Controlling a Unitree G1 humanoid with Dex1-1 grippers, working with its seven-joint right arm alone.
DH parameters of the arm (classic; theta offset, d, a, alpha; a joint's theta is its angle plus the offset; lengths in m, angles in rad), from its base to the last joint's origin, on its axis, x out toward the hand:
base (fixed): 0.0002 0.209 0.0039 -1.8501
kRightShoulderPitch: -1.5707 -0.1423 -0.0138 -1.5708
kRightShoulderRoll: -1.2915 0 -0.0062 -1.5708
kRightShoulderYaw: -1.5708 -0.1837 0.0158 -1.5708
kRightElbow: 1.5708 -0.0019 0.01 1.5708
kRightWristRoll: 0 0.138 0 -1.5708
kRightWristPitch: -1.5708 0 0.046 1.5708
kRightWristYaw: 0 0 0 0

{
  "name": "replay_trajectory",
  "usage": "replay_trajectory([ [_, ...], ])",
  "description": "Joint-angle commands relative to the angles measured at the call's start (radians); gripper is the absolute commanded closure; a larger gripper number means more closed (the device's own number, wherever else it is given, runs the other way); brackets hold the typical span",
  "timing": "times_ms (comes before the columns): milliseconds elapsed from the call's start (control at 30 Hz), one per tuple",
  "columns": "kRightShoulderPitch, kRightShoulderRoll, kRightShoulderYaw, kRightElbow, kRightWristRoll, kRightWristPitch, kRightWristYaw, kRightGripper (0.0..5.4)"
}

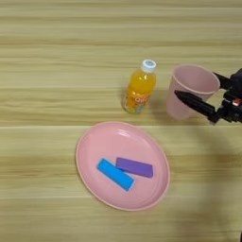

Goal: Move the objects on the table

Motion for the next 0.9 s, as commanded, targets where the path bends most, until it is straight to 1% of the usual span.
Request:
replay_trajectory([
  [33, -0.099, -0.035, 0.011, 0.023, -0.025, -0.075, -0.06, 0.94],
  [267, -0.157, -0.016, 0.036, 0.162, -0.072, -0.171, -0.126, 0.94],
  [533, -0.203, -0.022, 0.056, 0.284, -0.122, -0.227, -0.203, 0.94],
  [767, -0.241, -0.02, 0.063, 0.36, -0.15, -0.241, -0.289, 0.94],
  [900, -0.272, -0.004, 0.06, 0.393, -0.15, -0.236, -0.346, 0.94],
])
